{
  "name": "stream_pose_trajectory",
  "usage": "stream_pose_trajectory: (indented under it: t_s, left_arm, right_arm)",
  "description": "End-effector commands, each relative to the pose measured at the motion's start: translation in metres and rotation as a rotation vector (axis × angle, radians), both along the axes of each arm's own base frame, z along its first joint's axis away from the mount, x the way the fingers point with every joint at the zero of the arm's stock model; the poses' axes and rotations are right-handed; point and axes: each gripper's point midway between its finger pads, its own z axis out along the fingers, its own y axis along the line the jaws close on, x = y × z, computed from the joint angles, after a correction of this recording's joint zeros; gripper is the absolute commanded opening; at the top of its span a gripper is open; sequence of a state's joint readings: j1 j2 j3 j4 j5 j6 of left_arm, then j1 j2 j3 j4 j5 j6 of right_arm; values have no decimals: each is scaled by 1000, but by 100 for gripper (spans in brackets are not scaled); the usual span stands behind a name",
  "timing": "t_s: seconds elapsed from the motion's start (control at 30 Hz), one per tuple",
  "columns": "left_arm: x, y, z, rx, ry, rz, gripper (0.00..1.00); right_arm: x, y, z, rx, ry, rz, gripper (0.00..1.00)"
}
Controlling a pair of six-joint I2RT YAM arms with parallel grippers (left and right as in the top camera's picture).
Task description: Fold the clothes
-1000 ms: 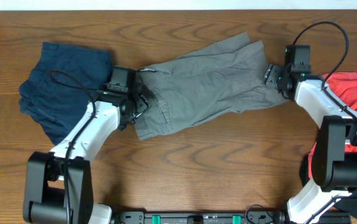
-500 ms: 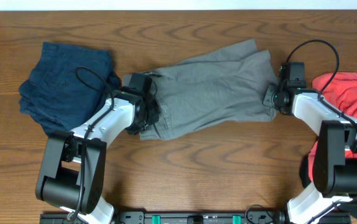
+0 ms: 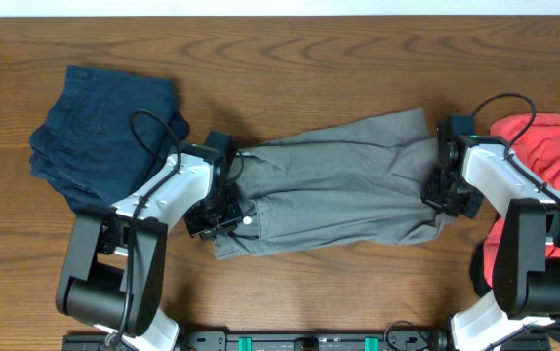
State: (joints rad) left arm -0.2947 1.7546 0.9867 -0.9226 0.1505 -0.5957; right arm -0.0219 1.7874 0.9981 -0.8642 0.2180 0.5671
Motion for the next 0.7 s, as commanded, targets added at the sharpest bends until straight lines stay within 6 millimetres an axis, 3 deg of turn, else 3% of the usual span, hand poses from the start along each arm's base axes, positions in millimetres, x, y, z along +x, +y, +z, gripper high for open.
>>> stream_pose_trajectory:
  t_s: [0.0,0.07,0.1,0.17,0.2,0.23,0.33,0.43,0.67]
  left_arm:
    - [3,13,13,37,-57,-58,26]
    - [12,10,27,20,-122,-64,30]
    - [16,9,34,11,-154,-63,34]
    - [26,6,47,-8,-230,-60,60]
    - [30,5,53,-16,-261,-60,81]
    - [33,4,58,-25,-292,-58,91]
    - [38,3,68,-38,-342,-57,95]
    - [37,3,70,-39,-346,-57,95]
    - [32,4,64,-34,-325,-57,95]
  right_arm:
    - [-15,-9,3,-35,9,-55,1]
    - [-2,-5,20,-5,-82,-58,3]
    - [7,-3,32,9,-142,-58,16]
    - [22,2,52,36,-247,-52,52]
    - [30,4,63,52,-305,-38,57]
    - [36,6,73,64,-355,-9,58]
    - [45,9,94,72,-441,40,60]
    - [50,13,101,93,-480,50,61]
    - [58,36,75,222,-447,95,57]
